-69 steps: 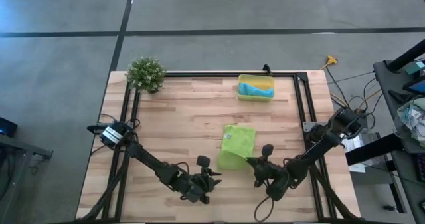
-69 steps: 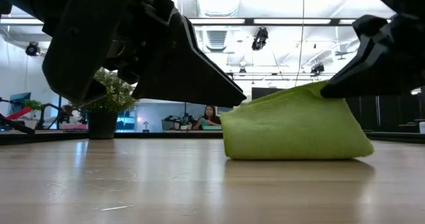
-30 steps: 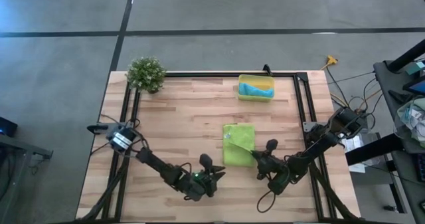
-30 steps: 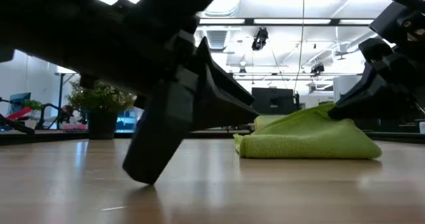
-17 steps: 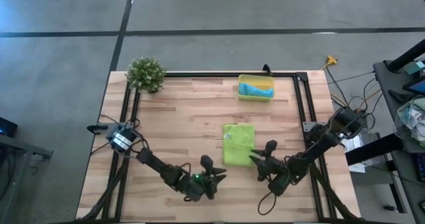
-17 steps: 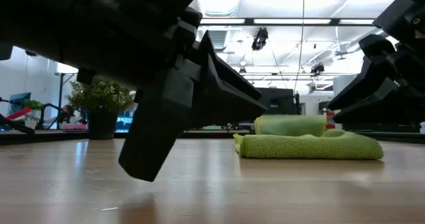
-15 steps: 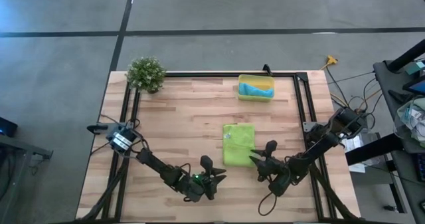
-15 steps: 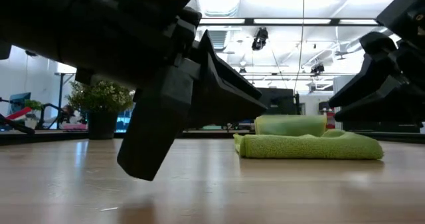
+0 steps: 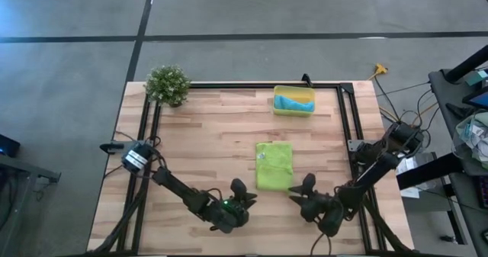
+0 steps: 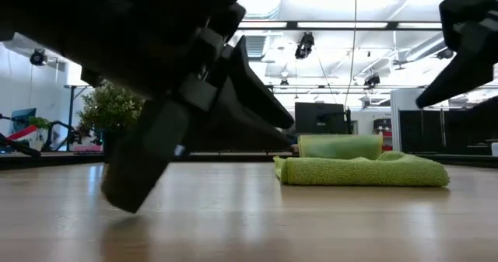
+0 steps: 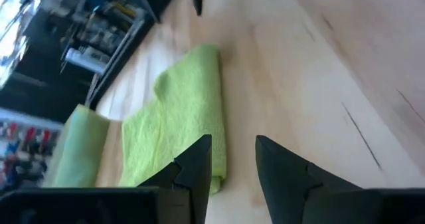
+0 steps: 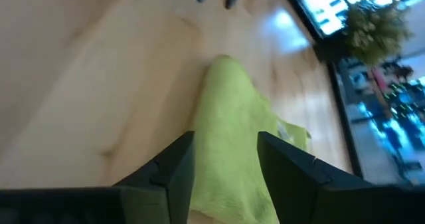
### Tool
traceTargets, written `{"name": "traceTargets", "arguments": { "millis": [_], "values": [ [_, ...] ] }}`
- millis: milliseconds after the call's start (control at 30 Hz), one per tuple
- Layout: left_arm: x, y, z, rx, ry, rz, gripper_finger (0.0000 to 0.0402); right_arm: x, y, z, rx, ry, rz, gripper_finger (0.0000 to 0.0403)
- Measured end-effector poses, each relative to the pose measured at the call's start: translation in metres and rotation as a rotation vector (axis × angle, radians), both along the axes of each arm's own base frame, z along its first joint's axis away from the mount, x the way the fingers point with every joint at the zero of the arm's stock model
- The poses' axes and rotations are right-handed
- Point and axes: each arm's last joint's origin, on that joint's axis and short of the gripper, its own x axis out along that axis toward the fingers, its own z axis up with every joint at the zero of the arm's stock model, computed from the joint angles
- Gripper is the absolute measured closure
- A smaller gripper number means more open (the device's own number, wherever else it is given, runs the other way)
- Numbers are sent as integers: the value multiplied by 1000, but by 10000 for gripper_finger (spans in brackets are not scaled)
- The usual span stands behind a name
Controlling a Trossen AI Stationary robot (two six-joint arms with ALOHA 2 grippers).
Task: Roll microfiber towels into tight, uniform cylinder then place into a basket
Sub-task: Roll the green microfiber towel
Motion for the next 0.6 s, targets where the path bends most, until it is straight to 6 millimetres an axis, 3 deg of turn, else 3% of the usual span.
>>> {"name": "traceTargets", "arguments": {
  "millis": [333, 600],
  "values": [
    [23, 11, 33, 79, 233, -106, 294, 4, -9, -7, 9, 171, 59, 243],
    [37, 41, 35, 38, 338, -104, 248, 18, -30, -11, 58, 265, -17, 222]
  ]
}}
